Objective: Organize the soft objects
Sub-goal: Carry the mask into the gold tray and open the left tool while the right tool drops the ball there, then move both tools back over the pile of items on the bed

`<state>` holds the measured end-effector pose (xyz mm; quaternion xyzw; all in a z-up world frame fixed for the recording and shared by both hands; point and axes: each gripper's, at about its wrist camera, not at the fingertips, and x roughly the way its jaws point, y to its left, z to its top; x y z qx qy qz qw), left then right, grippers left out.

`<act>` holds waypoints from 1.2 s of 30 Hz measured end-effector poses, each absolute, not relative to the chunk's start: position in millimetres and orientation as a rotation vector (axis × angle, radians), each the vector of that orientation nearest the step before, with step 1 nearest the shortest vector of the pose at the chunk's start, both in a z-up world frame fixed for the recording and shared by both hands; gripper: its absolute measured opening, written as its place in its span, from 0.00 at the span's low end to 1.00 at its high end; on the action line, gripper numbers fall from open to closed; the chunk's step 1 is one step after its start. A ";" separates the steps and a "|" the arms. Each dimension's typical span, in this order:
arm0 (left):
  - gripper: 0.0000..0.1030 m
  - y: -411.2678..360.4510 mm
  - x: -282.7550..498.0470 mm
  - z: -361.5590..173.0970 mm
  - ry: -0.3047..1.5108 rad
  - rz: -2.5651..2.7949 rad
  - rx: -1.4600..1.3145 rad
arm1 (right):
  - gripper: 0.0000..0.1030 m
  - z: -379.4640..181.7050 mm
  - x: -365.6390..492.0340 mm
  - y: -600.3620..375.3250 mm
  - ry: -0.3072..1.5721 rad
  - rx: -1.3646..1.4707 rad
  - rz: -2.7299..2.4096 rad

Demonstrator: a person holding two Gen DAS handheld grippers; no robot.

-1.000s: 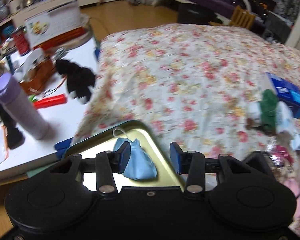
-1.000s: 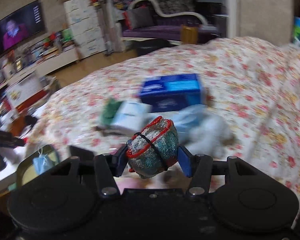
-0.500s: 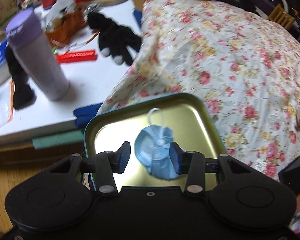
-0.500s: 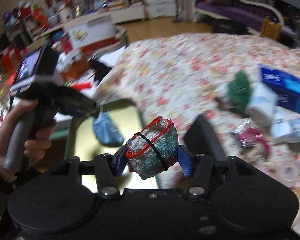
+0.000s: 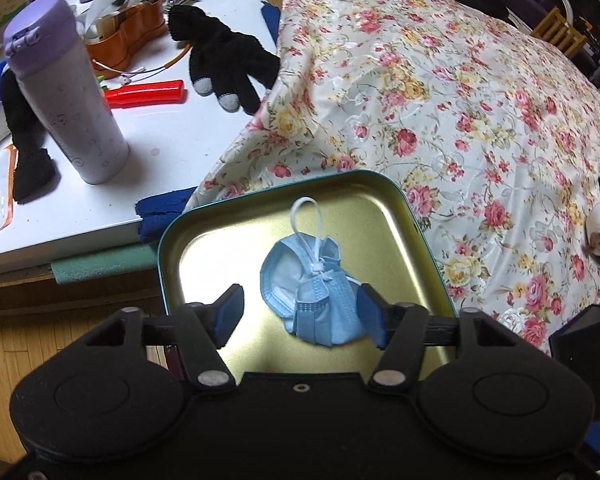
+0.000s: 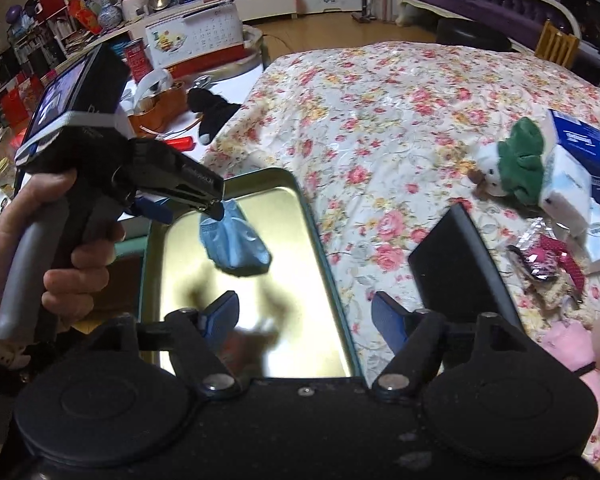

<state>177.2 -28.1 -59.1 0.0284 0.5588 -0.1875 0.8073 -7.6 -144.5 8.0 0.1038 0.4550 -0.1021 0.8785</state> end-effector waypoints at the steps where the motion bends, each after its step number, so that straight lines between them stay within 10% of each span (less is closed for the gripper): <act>1: 0.59 -29.6 176.4 -59.5 1.195 -0.403 0.070 | 0.73 8.4 -8.9 -146.3 0.948 0.216 -0.224; 36: 0.76 -92.1 150.5 -69.8 1.087 -0.395 0.295 | 0.98 65.5 -101.4 -283.1 0.658 0.174 -0.676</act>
